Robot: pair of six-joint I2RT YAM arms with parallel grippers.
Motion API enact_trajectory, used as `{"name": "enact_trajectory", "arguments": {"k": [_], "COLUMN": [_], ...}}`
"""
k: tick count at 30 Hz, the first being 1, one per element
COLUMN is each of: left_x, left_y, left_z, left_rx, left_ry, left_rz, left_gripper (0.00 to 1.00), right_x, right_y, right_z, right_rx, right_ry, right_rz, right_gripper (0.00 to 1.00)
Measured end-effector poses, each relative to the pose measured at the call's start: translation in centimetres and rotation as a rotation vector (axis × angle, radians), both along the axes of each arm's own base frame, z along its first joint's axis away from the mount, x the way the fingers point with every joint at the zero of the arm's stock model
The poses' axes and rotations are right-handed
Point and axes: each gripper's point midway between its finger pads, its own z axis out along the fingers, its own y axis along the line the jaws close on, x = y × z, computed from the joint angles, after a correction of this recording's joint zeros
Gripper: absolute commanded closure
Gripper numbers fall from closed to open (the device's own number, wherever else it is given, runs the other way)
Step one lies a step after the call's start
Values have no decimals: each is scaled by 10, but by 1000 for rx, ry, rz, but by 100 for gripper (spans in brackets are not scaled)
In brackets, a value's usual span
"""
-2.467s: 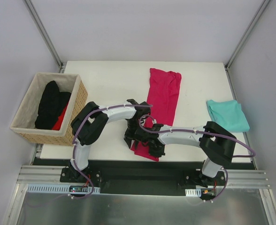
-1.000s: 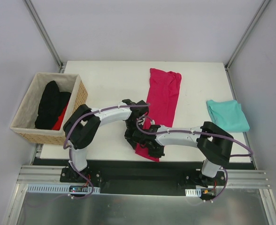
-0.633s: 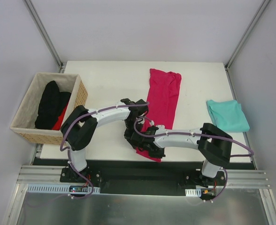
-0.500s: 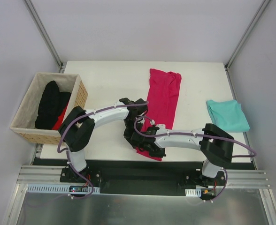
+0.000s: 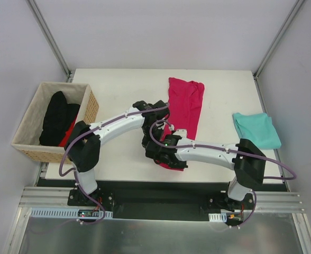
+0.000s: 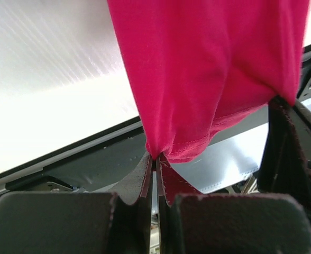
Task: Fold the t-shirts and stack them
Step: Grab the bottom of the folded rectangular tshirt with both arms, then fold the folded rectangular tshirt in 1/3 of the way
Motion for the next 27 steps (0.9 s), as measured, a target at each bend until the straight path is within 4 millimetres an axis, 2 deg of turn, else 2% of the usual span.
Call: {"name": "enact_trajectory", "arguments": {"k": [5, 12, 21, 27], "left_x": [14, 46, 116, 151], "left_y": [-8, -12, -16, -24], "left_z": [18, 25, 34, 38], "left_rx": [-21, -34, -75, -95], "left_ry": [-49, -79, -137, -170], "left_rz": [1, 29, 95, 92], "left_gripper": [100, 100, 100, 100], "right_x": [14, 43, 96, 129], "right_y": [-7, -23, -34, -42], "right_z": [10, 20, 36, 37], "right_rx": [-18, -43, -20, -40], "right_ry": [-30, -49, -87, -90], "right_rz": [-15, -52, -89, -80], "right_gripper": [99, 99, 99, 99]}}
